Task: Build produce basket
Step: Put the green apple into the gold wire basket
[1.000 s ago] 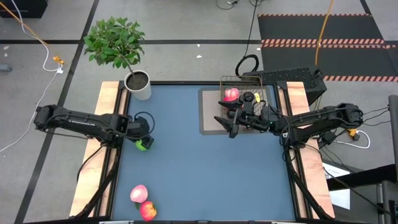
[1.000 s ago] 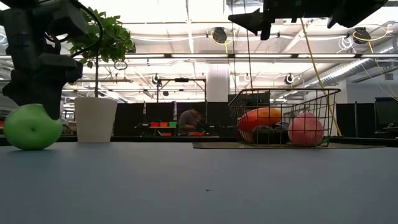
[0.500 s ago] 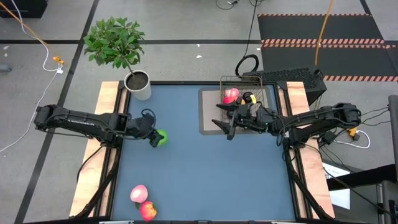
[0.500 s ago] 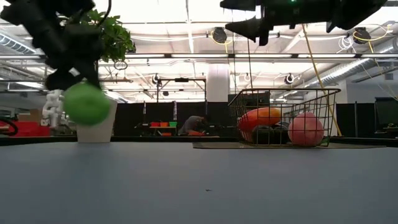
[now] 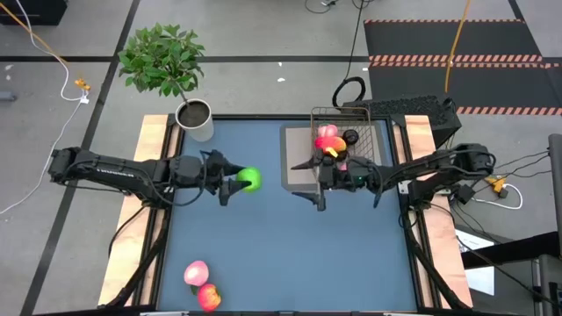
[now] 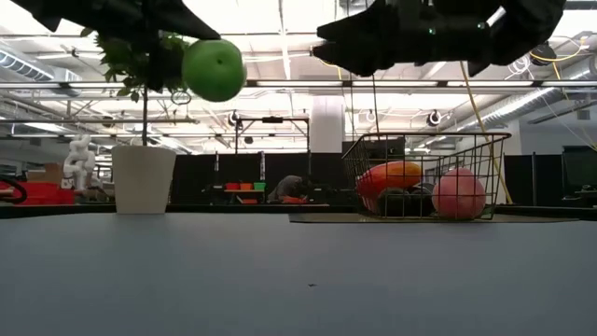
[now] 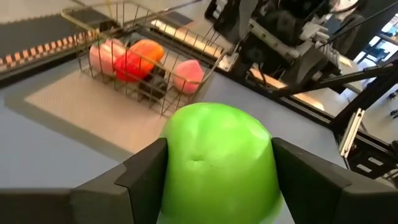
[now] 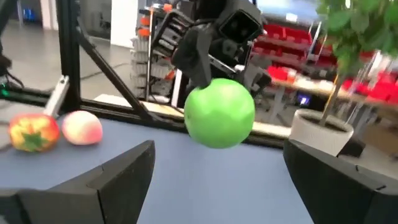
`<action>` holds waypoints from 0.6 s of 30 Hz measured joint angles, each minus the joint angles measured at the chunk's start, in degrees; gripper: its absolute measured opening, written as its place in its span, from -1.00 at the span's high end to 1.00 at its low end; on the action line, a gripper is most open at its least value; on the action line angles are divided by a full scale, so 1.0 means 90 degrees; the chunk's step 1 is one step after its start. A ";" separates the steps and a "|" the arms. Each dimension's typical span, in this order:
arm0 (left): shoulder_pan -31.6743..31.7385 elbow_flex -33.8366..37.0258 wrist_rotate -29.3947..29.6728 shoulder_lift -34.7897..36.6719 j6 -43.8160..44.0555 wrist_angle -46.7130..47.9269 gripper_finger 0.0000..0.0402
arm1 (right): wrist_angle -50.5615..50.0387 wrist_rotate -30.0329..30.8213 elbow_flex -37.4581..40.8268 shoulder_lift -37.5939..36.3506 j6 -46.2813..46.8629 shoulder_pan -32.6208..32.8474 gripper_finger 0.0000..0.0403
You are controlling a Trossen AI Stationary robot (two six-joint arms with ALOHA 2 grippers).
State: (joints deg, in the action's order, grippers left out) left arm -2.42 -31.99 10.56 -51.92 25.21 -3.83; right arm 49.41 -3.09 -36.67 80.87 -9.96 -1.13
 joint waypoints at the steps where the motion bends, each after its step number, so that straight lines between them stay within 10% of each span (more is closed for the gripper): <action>1: 0.0000 0.0000 0.0006 -0.0026 -0.0054 -0.0099 -0.32 | 0.0118 0.0018 -0.0001 0.0060 -0.0218 0.0014 -0.74; 10: 0.0002 -0.0005 0.0016 -0.0414 -0.0501 -0.1069 -0.31 | 0.0347 0.1459 -0.0002 0.0347 -0.1600 0.0200 -0.74; 18: 0.0005 -0.0005 0.0018 -0.0655 -0.0679 -0.1639 -0.35 | 0.0427 0.1135 -0.0014 0.0360 -0.1405 0.0200 -0.76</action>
State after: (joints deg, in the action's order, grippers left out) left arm -2.37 -32.03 10.72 -57.82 19.10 -18.58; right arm 53.25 7.12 -36.79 84.12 -22.60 0.67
